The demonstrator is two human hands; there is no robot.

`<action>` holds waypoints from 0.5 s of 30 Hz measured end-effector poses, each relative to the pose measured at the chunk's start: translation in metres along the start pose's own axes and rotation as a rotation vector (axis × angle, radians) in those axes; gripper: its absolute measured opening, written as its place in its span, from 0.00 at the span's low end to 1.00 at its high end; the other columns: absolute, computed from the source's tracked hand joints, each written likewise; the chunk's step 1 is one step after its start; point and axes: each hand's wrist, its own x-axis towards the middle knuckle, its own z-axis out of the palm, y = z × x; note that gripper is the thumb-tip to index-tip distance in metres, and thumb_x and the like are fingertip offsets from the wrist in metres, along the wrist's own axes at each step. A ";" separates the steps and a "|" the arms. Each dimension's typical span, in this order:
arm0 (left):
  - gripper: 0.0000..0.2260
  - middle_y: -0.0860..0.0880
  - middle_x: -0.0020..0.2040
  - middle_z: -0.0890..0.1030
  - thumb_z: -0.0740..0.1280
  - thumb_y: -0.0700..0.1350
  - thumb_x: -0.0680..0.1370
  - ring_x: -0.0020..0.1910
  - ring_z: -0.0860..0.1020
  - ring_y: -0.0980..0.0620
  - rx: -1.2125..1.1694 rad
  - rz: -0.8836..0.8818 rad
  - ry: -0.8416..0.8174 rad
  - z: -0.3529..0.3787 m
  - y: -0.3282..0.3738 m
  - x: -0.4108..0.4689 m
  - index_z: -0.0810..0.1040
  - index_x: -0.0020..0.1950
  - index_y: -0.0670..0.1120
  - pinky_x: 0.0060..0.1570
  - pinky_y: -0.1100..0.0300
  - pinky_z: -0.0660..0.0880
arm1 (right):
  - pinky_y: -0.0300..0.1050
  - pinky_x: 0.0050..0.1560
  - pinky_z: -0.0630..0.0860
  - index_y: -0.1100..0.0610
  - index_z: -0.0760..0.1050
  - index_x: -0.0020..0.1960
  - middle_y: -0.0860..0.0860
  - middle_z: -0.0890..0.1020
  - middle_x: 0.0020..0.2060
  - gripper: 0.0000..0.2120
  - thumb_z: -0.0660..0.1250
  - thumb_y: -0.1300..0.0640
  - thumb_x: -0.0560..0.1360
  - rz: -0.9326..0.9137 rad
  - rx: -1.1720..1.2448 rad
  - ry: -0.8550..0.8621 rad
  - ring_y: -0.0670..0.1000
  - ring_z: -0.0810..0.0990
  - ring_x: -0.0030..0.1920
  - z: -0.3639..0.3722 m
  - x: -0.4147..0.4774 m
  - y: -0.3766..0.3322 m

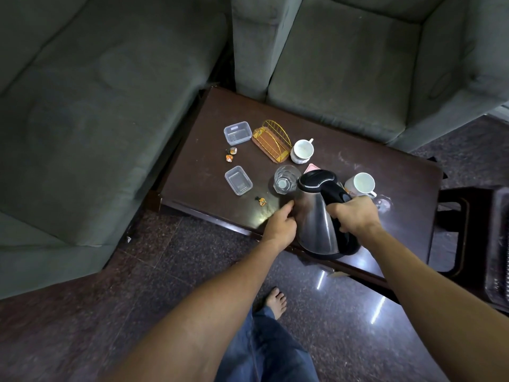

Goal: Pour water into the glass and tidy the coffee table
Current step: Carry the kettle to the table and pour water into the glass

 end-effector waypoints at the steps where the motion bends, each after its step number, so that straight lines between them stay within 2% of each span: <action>1: 0.28 0.58 0.74 0.74 0.59 0.45 0.74 0.73 0.72 0.52 -0.005 0.001 -0.001 0.000 0.001 -0.001 0.70 0.74 0.60 0.73 0.47 0.71 | 0.46 0.32 0.79 0.61 0.78 0.36 0.55 0.82 0.29 0.09 0.70 0.55 0.61 -0.001 -0.003 -0.003 0.56 0.81 0.27 0.000 0.000 0.000; 9: 0.26 0.61 0.68 0.78 0.59 0.45 0.72 0.69 0.75 0.53 -0.020 0.013 -0.008 0.000 0.004 -0.004 0.73 0.66 0.67 0.71 0.48 0.72 | 0.39 0.29 0.73 0.60 0.77 0.37 0.55 0.80 0.27 0.06 0.71 0.57 0.65 -0.006 -0.074 -0.005 0.56 0.81 0.27 -0.001 0.000 -0.010; 13: 0.27 0.61 0.69 0.78 0.58 0.44 0.72 0.68 0.76 0.53 -0.010 0.005 -0.019 -0.001 0.000 0.000 0.74 0.68 0.65 0.71 0.47 0.72 | 0.40 0.28 0.73 0.61 0.77 0.36 0.56 0.80 0.26 0.06 0.70 0.59 0.65 -0.001 -0.097 -0.006 0.56 0.79 0.25 -0.001 -0.002 -0.014; 15: 0.25 0.61 0.68 0.78 0.58 0.44 0.72 0.68 0.77 0.52 -0.014 0.000 -0.024 -0.001 -0.001 0.000 0.74 0.64 0.67 0.71 0.47 0.73 | 0.40 0.28 0.73 0.62 0.77 0.36 0.56 0.80 0.25 0.06 0.70 0.59 0.65 0.000 -0.112 -0.002 0.56 0.79 0.24 -0.002 -0.003 -0.015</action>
